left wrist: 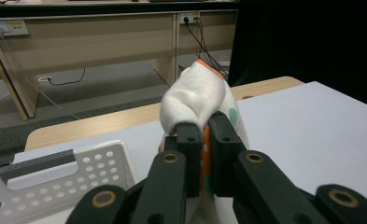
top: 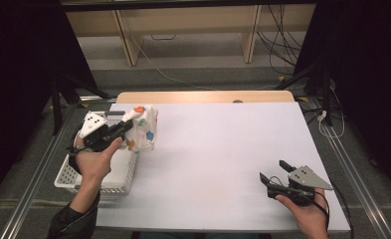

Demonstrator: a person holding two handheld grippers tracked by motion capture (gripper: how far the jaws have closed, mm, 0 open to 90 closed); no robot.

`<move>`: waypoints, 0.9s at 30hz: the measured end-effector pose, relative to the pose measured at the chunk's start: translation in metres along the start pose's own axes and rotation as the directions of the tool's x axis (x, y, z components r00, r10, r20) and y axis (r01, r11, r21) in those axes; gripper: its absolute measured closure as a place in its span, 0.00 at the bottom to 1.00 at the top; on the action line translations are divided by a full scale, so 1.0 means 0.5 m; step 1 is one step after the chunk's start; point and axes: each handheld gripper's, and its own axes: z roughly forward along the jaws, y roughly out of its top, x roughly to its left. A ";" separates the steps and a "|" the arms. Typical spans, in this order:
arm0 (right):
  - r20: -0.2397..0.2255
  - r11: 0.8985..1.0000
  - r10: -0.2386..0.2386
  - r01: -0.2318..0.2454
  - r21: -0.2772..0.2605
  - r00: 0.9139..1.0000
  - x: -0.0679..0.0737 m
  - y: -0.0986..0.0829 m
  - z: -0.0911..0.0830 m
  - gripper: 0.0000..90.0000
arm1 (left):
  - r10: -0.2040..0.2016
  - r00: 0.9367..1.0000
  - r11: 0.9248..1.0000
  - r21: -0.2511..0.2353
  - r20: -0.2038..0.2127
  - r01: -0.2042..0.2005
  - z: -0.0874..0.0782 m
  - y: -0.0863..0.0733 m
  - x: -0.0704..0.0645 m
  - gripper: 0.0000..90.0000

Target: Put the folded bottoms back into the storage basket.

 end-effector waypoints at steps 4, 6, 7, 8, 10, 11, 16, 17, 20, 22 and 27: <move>0.000 1.000 0.000 0.000 0.001 1.000 0.000 0.000 0.000 0.23 | -0.003 1.000 1.000 -0.001 -0.004 0.003 -0.003 -0.001 0.003 0.93; 0.000 1.000 0.001 -0.001 0.001 1.000 0.000 0.000 0.000 0.23 | -0.004 1.000 1.000 -0.003 -0.008 0.004 -0.004 -0.001 0.005 0.93; 0.000 1.000 0.000 0.000 0.001 1.000 0.000 0.000 0.000 0.23 | -0.006 1.000 1.000 -0.004 -0.008 0.006 -0.005 -0.001 0.006 0.93; 0.000 1.000 0.000 0.000 0.001 1.000 0.000 0.000 0.000 0.23 | -0.006 1.000 1.000 -0.002 -0.010 0.006 -0.006 -0.001 0.007 0.93; 0.002 1.000 -0.001 0.001 0.006 1.000 0.000 0.000 -0.001 0.23 | -0.007 1.000 1.000 -0.002 -0.013 0.007 -0.007 -0.002 0.010 0.93; 0.001 1.000 0.001 -0.001 0.000 1.000 0.000 0.000 0.000 0.23 | -0.008 1.000 1.000 -0.002 -0.014 0.008 -0.008 -0.002 0.011 0.93; 0.000 1.000 0.001 -0.001 0.000 1.000 0.000 0.000 0.000 0.23 | -0.012 1.000 1.000 -0.006 -0.021 0.011 -0.013 -0.001 0.018 0.93; 0.002 1.000 -0.001 0.001 0.005 1.000 0.000 0.000 -0.001 0.23 | -0.013 1.000 1.000 -0.007 -0.023 0.013 -0.014 -0.001 0.019 0.93; 0.001 1.000 0.000 0.000 0.001 1.000 0.000 0.000 0.000 0.23 | -0.016 0.999 1.000 -0.009 -0.030 0.015 -0.018 -0.001 0.025 0.93; 0.000 1.000 0.001 -0.001 0.000 1.000 0.000 0.000 0.000 0.23 | -0.019 0.999 1.000 -0.011 -0.033 0.019 -0.020 0.000 0.027 0.93; 0.001 1.000 0.002 -0.002 -0.003 1.000 0.000 0.000 0.001 0.23 | -0.026 0.999 1.000 -0.013 -0.040 0.025 -0.024 -0.002 0.033 0.93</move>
